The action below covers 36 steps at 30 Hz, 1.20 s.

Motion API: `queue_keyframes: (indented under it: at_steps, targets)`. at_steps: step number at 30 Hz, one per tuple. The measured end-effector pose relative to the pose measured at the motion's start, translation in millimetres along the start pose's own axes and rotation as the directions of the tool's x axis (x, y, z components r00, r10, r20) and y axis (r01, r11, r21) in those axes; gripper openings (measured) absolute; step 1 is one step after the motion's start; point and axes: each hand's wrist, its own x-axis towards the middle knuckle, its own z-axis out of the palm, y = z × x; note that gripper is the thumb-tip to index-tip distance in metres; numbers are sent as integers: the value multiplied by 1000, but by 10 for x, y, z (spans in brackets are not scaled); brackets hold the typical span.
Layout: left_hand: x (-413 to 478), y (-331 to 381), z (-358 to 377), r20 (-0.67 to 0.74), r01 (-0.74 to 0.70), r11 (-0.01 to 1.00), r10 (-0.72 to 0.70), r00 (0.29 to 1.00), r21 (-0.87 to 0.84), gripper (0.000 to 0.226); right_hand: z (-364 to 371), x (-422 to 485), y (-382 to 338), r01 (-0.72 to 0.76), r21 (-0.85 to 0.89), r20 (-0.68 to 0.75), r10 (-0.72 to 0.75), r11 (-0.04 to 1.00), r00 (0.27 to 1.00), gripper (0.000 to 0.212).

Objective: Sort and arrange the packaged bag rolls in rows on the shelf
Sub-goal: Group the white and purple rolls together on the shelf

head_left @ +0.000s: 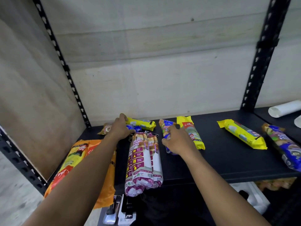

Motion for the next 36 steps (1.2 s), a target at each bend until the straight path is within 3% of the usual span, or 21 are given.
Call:
queue_keyframes:
  at_steps: [4,10,16,19,24,30,36]
  targets:
    - [-52,1,-120,-10,-14,1000,14,1000,7,62,-113,-135,78,44,171,-67,-33,984,997,50]
    - [-201,-89,-416,64,-36,996,32,997,78,30,-382,-424,199,124,327,-201,-59,937,978,43]
    - [-457,-66,-799,-96,-26,1000,25,995,-13,14,-540,-670,348,137,349,-223,-59,927,973,44]
    - [-650,93,-939,-180,-118,991,104,978,-69,10,-578,-785,388,163,353,-242,-78,921,967,43]
    - [-1151,594,-858,-199,-333,932,303,932,-143,6,-585,-912,511,143,365,-257,-48,920,965,44]
    - [-1658,1088,-411,-40,-608,773,612,790,-179,5,-623,-1020,704,87,478,-231,29,874,972,38]
    - [-1931,1158,-2,232,-699,710,697,679,-87,13,-485,-1111,740,203,361,-259,-111,910,960,38]
